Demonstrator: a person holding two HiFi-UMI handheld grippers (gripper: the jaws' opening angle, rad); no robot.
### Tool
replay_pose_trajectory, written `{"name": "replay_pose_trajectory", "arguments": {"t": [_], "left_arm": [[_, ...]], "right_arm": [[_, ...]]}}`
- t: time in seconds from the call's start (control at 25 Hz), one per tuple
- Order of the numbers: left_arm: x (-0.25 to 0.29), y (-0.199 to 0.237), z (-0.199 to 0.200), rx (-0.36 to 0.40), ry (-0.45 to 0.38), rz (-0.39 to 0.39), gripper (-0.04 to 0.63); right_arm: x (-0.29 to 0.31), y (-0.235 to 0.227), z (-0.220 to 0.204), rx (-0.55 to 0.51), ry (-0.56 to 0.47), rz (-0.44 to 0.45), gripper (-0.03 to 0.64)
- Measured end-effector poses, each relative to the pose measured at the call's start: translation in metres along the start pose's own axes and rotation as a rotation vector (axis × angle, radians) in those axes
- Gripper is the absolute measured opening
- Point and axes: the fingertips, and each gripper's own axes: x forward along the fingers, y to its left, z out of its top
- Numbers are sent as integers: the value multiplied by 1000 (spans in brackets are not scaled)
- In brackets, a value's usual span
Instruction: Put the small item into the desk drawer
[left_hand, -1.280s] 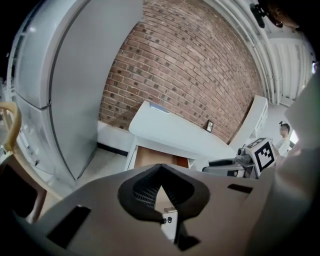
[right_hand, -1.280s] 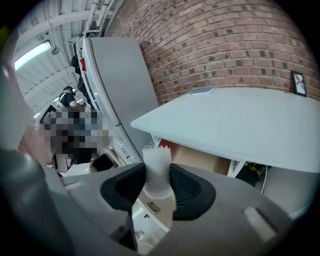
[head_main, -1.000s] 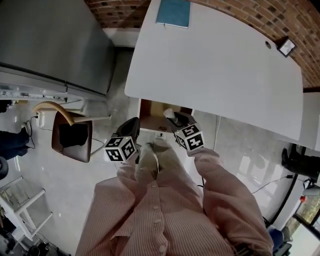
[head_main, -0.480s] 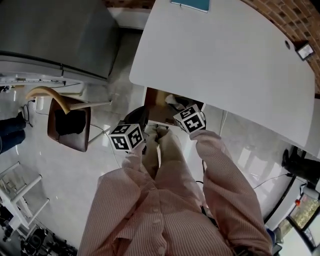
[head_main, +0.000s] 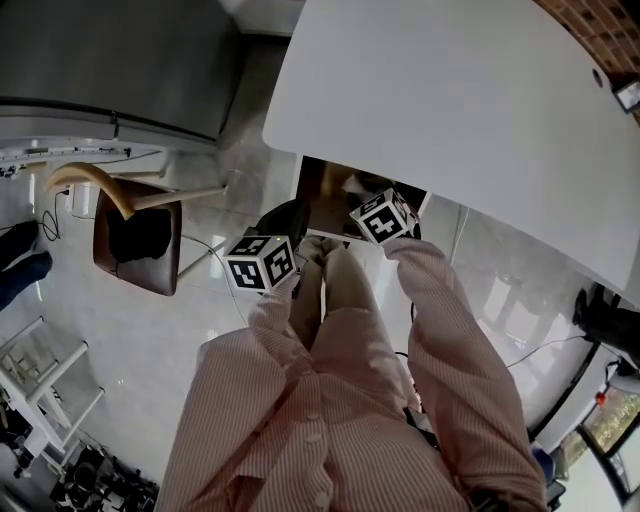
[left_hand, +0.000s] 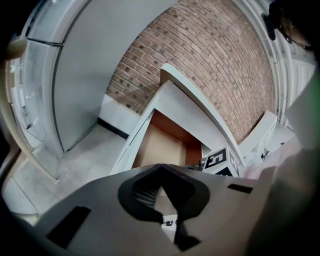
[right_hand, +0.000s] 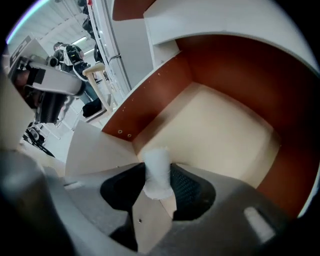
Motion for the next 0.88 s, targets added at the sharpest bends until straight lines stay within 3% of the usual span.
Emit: {"name": "replay_pose_trajectory", "arguments": {"t": [0.4, 0.88], "left_arm": [[11, 1, -4, -1, 10, -13, -2], [6, 7, -7, -17, 17, 4, -2]], "right_arm": [[25, -4, -16, -90, 132, -18, 161], [34, 5, -19, -108, 153, 40, 175]]}}
